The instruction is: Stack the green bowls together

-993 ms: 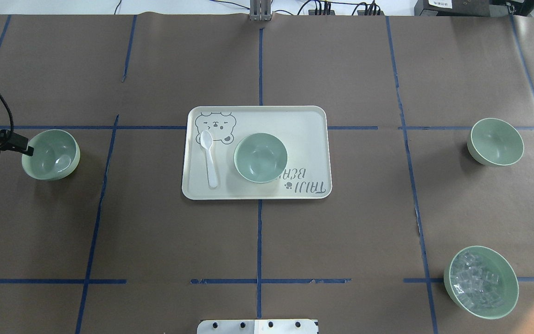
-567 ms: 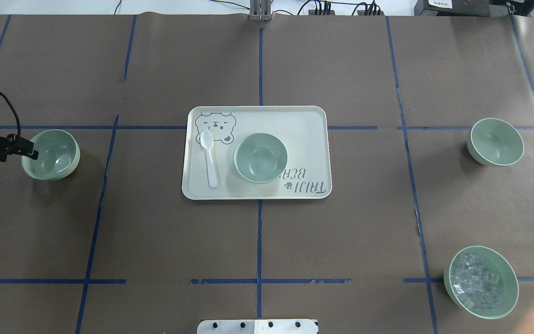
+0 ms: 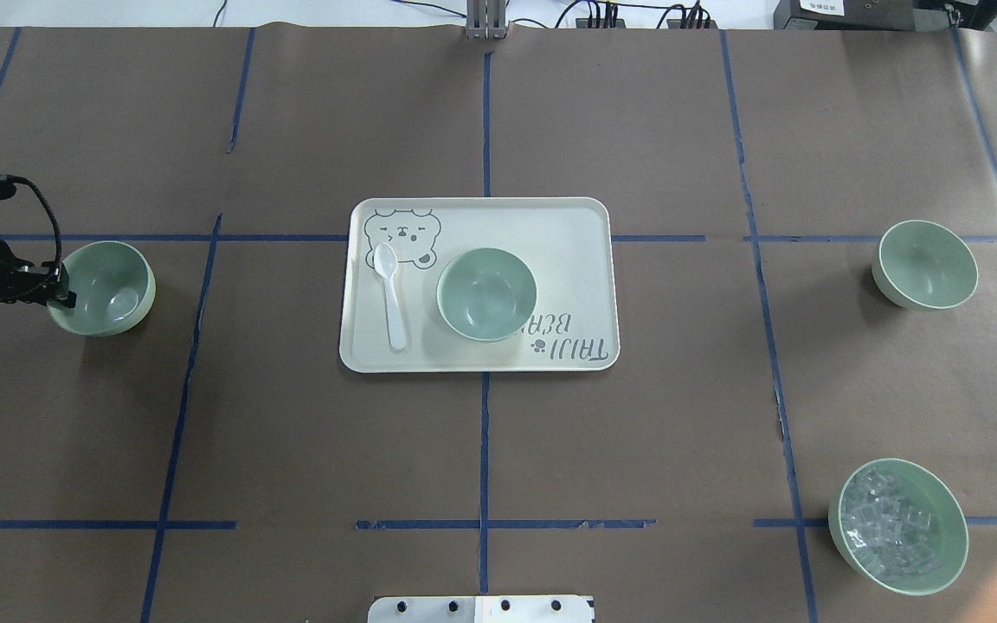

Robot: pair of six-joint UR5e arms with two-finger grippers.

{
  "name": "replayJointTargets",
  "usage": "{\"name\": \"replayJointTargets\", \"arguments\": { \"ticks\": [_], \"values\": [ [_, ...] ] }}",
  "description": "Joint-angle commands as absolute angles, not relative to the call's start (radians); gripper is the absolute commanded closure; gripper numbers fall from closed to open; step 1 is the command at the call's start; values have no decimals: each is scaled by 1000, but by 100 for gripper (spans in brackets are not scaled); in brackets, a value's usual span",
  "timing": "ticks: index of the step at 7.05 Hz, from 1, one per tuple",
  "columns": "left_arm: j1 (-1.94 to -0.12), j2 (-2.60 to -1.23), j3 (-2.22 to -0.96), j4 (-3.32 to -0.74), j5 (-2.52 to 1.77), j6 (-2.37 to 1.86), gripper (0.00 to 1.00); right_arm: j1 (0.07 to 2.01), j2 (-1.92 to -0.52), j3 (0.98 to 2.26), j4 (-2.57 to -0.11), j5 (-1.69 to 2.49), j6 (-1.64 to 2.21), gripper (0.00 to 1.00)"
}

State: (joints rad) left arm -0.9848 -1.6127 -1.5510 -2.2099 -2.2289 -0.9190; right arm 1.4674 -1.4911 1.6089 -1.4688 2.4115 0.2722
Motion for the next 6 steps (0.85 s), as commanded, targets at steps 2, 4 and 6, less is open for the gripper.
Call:
{"name": "replayJointTargets", "arguments": {
  "ticks": [2,4,6],
  "values": [
    [-988,-1609,-1613,-2198,-2240,-946,100,1396,-1508,1582,-1315,2408,440,0],
    [-991,-1612,-1714,-2076,-2243,-946,100,1378,-1508,1582,-1315,2408,448,0],
    [-991,-1653,-1817,-1920,-2241,-983,100,1347,-1508,1583,-1312,2372,483,0]
  ]
}}
